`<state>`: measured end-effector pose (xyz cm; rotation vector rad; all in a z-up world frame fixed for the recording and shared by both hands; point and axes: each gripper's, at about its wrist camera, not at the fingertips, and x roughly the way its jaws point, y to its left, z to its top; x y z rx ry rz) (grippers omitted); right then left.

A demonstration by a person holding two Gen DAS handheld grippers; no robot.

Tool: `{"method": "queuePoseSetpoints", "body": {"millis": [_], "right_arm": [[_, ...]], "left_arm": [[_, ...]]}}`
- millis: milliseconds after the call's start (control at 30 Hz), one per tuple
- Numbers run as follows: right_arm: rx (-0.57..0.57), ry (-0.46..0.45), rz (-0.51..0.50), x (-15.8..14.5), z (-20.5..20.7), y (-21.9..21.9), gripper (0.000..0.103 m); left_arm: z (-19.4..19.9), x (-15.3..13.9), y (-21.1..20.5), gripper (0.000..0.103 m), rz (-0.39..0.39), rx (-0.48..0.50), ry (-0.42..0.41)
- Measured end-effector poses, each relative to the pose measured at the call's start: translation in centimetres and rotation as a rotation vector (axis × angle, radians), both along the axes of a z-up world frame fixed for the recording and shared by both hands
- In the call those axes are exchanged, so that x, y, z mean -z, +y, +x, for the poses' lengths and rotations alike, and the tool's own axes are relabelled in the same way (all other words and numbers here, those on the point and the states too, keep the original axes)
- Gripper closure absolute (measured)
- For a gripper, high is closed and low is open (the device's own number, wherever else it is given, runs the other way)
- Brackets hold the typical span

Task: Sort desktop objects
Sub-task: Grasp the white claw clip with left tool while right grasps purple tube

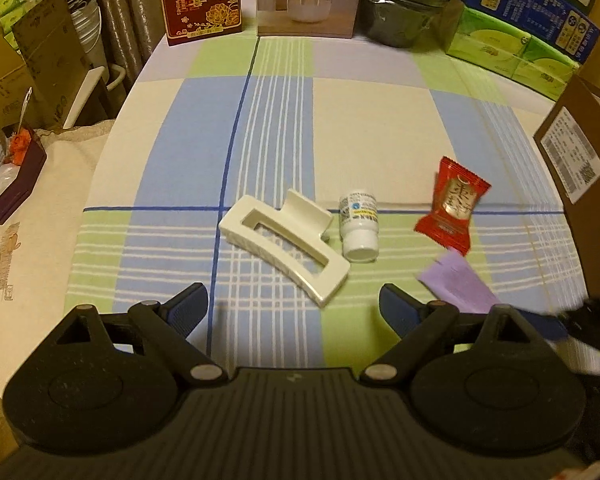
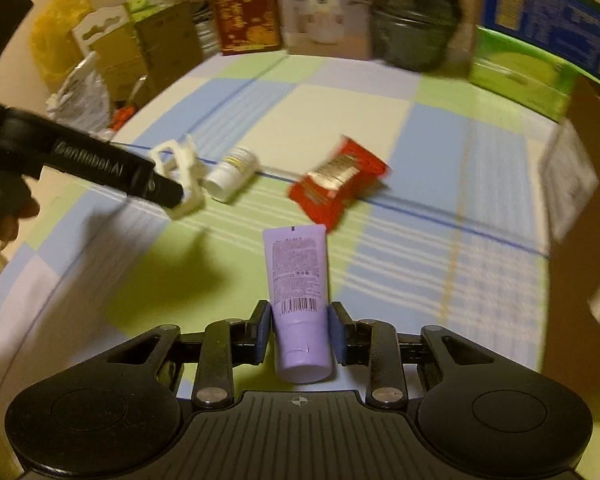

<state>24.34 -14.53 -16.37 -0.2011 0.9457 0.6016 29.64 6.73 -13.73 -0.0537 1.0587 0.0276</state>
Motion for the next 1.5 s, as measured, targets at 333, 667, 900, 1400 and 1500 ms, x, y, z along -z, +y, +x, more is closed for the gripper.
{"method": "queuePoseSetpoints", "body": {"millis": [333, 667, 900, 1400, 1500], "right_arm": [[0.166, 0.012, -0.014, -0.5, -0.8, -3.0, 0.075], [0.199, 0.021, -0.023, -0.4, -0.5, -3.1, 0.075], [0.178, 0.006, -0.045, -0.1, 0.0, -2.2, 0.059], [0.139, -0.049, -0.067, 0.3, 0.5, -1.8, 0.068], [0.114, -0.055, -0.079, 0.4, 0.3, -1.6, 0.071]], "left_arm": [[3.5, 1.7, 0.6, 0.018, 0.044, -0.04, -0.012], [3.5, 2.4, 2.4, 0.04, 0.044, -0.003, -0.017], [3.7, 2.7, 3.1, 0.031, 0.001, -0.069, -0.001], [1.7, 2.4, 2.2, 0.061, 0.069, 0.043, -0.014], [-0.1, 2.3, 1.9, 0.061, 0.054, 0.065, 0.007]]}}
